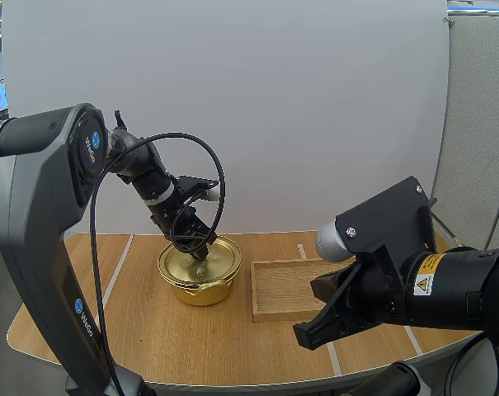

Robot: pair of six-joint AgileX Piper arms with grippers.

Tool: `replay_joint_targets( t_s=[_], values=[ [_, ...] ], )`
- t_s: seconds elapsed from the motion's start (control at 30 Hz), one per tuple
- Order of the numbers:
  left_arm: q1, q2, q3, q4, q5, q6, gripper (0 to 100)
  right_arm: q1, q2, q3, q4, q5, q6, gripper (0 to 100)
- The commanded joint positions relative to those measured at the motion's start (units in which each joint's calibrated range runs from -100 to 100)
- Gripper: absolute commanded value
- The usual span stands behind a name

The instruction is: Open the pot, put the pineapple inside, and close it

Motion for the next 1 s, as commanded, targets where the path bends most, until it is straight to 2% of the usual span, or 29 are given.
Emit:
replay_joint_targets(
  t_s=[0.0,0.1,0.17,0.23,0.27,0.33,0.37,0.67,0.97],
  values=[
    [0.02,0.85,0.2,-0.88,0.6,-0.11,0,-0.18,-0.46,0.0,-0.26,-0.15,-0.5,0],
    [0.02,0.85,0.2,-0.88,1.63,-0.11,2,-0.18,-0.46,0.0,-0.26,-0.15,-0.5,0],
    [0.02,0.85,0.2,-0.88,2.27,-0.11,13,-0.18,-0.46,0.0,-0.26,-0.15,-0.5,0],
    [0.02,0.71,0.2,-0.88,2.72,-0.11,32,-0.18,-0.46,0.0,-0.26,-0.15,-0.5,0],
    [0.02,0.7,0.2,-0.88,3.49,-0.11,48,-0.18,-0.46,0.0,-0.26,-0.15,-0.5,0],
    [0.02,0.7,0.2,-0.88,4.54,-0.11,90,-0.18,-0.46,0.0,-0.26,-0.15,-0.5,0],
    [0.02,0.7,0.2,-0.88,4.96,-0.11,100,-0.18,-0.46,0.0,-0.26,-0.15,-0.5,0],
    [0.02,-2.23,-2.2,-0.67,14.3,-1.27,100,-0.18,-0.46,0.0,-0.26,-0.15,-0.5,0],
    [0.02,-19.1,-7.78,0.46,16.91,-2.01,100,-0.18,-0.46,0.0,-0.72,-0.15,-0.5,0]
  ],
)
